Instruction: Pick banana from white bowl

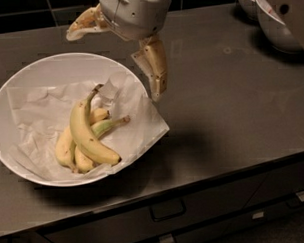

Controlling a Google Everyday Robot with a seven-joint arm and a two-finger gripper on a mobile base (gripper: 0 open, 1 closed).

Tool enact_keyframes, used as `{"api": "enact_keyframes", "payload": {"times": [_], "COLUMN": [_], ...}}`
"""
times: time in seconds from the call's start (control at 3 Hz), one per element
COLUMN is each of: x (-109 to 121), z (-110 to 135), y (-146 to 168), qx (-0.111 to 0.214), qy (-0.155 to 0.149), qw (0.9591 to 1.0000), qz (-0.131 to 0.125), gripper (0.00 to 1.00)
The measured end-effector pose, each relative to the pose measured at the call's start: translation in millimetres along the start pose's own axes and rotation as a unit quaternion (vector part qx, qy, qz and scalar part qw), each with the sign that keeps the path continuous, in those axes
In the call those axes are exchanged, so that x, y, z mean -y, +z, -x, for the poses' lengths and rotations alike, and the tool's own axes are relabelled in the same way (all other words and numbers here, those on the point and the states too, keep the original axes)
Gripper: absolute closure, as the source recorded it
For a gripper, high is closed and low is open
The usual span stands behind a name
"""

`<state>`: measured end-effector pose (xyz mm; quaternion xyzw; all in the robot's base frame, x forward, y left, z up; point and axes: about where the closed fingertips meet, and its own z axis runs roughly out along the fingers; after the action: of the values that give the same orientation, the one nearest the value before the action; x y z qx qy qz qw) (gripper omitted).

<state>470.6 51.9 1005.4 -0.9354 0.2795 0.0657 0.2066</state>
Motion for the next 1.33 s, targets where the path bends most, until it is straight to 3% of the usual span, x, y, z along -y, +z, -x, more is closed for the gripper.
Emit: {"api": "enact_keyframes", "payload": {"times": [0.33,0.67,1.0,1.33], "x": [34.3,65.3,58.9,35.9], "z": [16.2,36.4,41.5,29.7], "y": [14.1,33.6,49.7,65.4], "qx": [-0.001,0.013,0.036,0.049], "qy": [-0.093,-0.190,-0.238,-0.239], "qw": [0.9956,0.9816,0.9699,0.9678], "qz": [0.014,0.022,0.037,0.061], "gripper": [0.00,0.00,0.00,0.00]}}
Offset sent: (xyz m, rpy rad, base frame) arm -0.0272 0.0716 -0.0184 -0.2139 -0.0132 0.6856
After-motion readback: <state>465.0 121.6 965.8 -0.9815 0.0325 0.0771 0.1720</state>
